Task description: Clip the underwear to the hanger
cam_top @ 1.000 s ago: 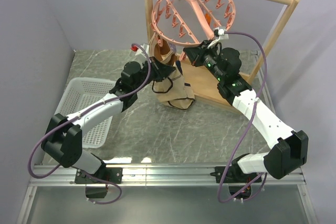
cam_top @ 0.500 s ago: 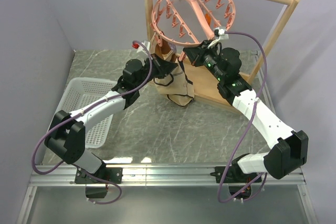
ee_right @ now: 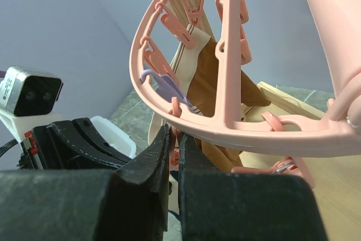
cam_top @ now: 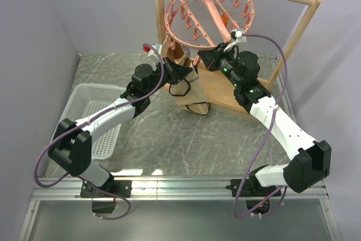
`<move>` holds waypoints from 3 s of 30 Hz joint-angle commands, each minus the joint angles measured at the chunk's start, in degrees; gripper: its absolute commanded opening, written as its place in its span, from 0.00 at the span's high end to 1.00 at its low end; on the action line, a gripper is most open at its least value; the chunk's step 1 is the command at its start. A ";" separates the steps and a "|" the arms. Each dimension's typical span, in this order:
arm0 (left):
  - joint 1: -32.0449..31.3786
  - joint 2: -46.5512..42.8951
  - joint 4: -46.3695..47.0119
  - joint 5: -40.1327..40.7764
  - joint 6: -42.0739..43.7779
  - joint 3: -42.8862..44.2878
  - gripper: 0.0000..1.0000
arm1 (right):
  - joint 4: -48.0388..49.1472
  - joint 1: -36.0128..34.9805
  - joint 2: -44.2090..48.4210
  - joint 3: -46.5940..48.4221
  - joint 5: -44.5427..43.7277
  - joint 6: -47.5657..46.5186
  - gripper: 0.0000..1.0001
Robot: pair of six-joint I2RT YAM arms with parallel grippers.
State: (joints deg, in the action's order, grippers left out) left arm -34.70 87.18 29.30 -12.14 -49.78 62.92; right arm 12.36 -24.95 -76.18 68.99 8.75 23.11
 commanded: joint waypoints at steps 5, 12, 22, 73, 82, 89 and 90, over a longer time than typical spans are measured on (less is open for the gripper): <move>-0.20 -1.84 2.61 -1.66 -1.11 0.01 1.00 | 2.23 1.13 0.60 0.88 -0.49 -0.26 1.00; -0.28 -1.75 3.40 -2.01 -0.93 -0.07 1.00 | 2.05 1.13 0.42 1.15 -0.67 0.35 1.00; -0.90 -1.83 4.28 -2.80 -0.67 -0.16 1.00 | 2.40 1.04 0.07 1.15 -0.06 0.88 1.00; -2.83 2.38 5.51 -0.16 3.64 6.52 1.00 | -1.64 1.04 1.48 0.18 2.58 2.73 0.68; -2.66 2.21 3.75 0.45 4.08 6.43 1.00 | -1.64 1.04 2.00 0.18 3.20 2.29 0.46; -0.20 0.19 -0.11 -0.52 4.34 4.24 0.89 | -2.69 1.13 3.84 -1.14 3.81 0.44 0.23; 0.07 -0.25 -0.64 -0.51 5.04 3.80 0.87 | -2.87 1.13 4.81 -1.75 3.90 0.09 0.21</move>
State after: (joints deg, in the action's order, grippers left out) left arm -35.88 89.82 29.43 -12.23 -46.59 66.67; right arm 9.37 -24.12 -75.29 68.18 12.08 24.82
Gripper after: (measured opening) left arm 0.112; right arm 0.771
